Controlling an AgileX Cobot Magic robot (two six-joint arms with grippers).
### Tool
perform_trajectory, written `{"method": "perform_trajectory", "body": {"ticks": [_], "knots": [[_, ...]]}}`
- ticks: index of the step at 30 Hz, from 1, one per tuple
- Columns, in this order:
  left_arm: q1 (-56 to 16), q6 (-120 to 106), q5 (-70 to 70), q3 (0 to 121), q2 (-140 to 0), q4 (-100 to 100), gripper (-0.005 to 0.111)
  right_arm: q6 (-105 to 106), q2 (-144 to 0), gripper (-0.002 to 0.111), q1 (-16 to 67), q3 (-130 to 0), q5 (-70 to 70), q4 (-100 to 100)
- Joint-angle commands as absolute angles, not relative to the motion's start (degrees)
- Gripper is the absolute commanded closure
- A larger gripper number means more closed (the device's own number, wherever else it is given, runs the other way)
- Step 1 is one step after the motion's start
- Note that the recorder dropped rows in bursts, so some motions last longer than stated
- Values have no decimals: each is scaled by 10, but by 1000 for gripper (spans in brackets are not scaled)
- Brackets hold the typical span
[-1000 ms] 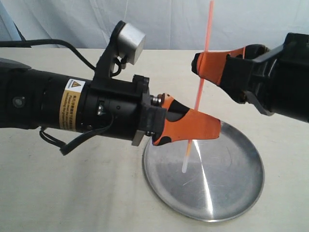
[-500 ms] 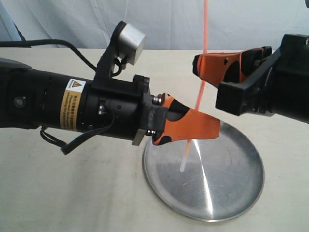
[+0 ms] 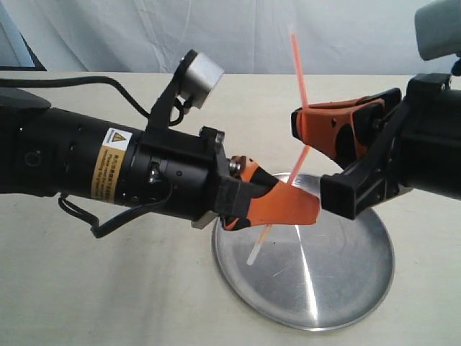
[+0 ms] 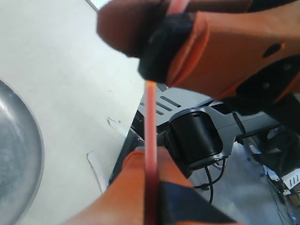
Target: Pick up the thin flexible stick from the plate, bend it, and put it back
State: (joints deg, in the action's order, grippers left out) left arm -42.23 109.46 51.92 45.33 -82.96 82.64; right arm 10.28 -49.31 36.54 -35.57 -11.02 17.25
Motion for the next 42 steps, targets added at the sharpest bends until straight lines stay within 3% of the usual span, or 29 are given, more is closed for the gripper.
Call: {"method": "perform_trajectory", "body": {"ticks": [1, 10, 12, 13, 15, 16, 24, 34, 42], "knots": [[-425, 1096, 549, 452, -828, 836, 107, 69, -494, 109, 360, -357, -123, 52], [-425, 1138, 520, 452, -828, 869, 107, 28, -494, 108, 360, -357, -167, -30], [-425, 1149, 513, 452, -828, 891, 107, -3, -494, 91, 360, -357, -158, -51], [-425, 1151, 513, 452, -828, 891, 107, -16, -494, 70, 360, -357, -148, -51], [-425, 1151, 513, 452, -828, 891, 107, -26, -496, 41, 360, -357, -138, -51], [-425, 1151, 513, 452, -828, 891, 107, -38, -496, 40, 360, -357, -138, -51], [-425, 1150, 521, 452, -828, 891, 107, -84, -496, 67, 360, -357, -143, -51], [-424, 1158, 416, 452, -828, 894, 107, -138, -458, 68, 360, -357, -144, -44], [-424, 1158, 407, 452, -827, 891, 107, -294, -402, 68, 360, -357, -251, -115]]}}
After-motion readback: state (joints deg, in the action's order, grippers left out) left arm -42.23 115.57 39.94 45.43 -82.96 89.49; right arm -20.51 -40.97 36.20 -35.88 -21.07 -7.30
